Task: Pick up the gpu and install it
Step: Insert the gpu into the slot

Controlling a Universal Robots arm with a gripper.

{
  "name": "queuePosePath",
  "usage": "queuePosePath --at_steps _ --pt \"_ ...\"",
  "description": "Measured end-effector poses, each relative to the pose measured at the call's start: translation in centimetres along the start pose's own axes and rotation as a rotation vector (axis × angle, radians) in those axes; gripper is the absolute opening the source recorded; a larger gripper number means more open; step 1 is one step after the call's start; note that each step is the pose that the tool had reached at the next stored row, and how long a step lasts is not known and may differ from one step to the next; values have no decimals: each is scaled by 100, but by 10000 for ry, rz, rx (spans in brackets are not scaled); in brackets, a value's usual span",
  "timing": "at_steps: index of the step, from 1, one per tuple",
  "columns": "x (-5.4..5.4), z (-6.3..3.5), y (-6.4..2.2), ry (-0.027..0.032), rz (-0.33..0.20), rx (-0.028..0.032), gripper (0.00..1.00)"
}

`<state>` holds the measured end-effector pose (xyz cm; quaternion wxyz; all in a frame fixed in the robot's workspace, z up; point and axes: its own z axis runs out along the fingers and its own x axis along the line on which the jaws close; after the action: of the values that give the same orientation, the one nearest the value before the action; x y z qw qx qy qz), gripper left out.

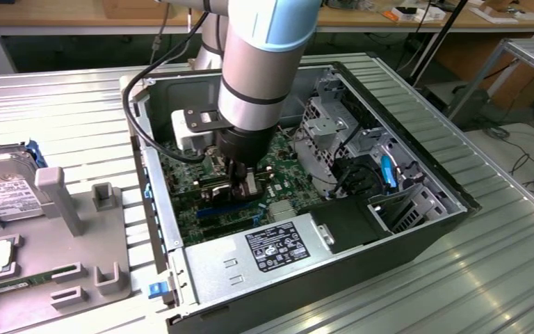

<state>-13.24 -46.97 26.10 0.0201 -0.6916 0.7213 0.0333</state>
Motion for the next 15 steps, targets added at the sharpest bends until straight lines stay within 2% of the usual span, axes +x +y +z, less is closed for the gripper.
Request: queuePosePath --at_steps 13,14,15 --pt "-1 -15 2 -5 380 32 27" --pt "0 -11 5 -6 379 47 27" --pt "1 4 10 -10 374 105 27"
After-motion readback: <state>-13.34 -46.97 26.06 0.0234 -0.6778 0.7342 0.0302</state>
